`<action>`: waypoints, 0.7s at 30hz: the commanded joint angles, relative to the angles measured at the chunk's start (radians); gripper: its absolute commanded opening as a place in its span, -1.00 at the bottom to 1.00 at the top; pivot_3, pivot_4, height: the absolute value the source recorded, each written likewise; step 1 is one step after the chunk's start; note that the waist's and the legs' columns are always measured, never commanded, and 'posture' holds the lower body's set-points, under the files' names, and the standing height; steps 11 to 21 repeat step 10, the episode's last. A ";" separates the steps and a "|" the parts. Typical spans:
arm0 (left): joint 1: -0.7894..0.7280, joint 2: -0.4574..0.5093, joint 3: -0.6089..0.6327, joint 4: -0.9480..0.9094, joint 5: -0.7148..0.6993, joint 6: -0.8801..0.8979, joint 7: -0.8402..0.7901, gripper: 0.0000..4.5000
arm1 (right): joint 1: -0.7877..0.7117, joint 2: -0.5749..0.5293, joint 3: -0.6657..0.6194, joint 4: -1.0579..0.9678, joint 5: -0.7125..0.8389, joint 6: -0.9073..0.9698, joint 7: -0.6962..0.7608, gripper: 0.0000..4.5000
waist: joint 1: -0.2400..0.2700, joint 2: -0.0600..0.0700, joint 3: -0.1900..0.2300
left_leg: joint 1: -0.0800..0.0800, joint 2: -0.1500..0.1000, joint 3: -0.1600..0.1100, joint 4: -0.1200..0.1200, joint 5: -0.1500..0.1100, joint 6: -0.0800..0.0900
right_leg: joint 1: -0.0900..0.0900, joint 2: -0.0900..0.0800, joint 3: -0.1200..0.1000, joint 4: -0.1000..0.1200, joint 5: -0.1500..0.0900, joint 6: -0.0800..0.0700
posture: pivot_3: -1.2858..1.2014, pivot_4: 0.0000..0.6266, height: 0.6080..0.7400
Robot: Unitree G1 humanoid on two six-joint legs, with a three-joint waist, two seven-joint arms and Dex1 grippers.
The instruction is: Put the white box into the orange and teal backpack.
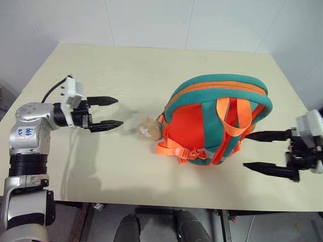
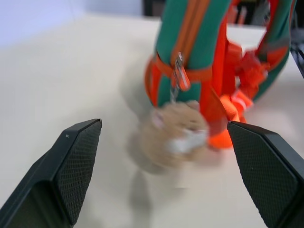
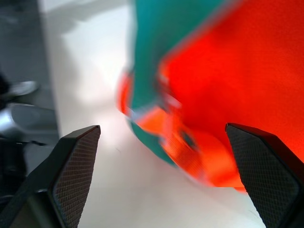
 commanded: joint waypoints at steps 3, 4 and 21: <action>-0.010 0.042 0.057 0.082 -0.037 -0.081 -0.059 1.00 | 0.022 0.058 -0.183 0.070 -0.006 -0.053 0.007 0.98 | 0.000 0.000 0.000 | 0.001 0.000 0.000 0.000 0.000 0.000 | 0.000 0.000 0.000 0.000 0.000 0.000 | 0.03 -0.52 1.00; -0.013 0.055 0.058 0.105 -0.032 -0.099 -0.074 1.00 | 0.041 0.062 -0.208 0.080 -0.013 -0.056 0.017 0.98 | 0.000 0.000 0.000 | 0.001 0.000 0.000 0.000 0.000 0.000 | 0.000 0.000 0.000 0.000 0.000 0.000 | 0.03 -0.52 1.00; 0.027 0.126 0.092 0.098 -0.062 -0.099 -0.125 1.00 | 0.034 0.060 -0.208 0.193 -0.052 -0.126 0.041 0.98 | -0.006 0.000 0.000 | 0.001 0.000 0.001 -0.001 0.000 0.000 | 0.000 0.000 0.001 -0.001 0.000 0.000 | 0.03 -0.52 1.00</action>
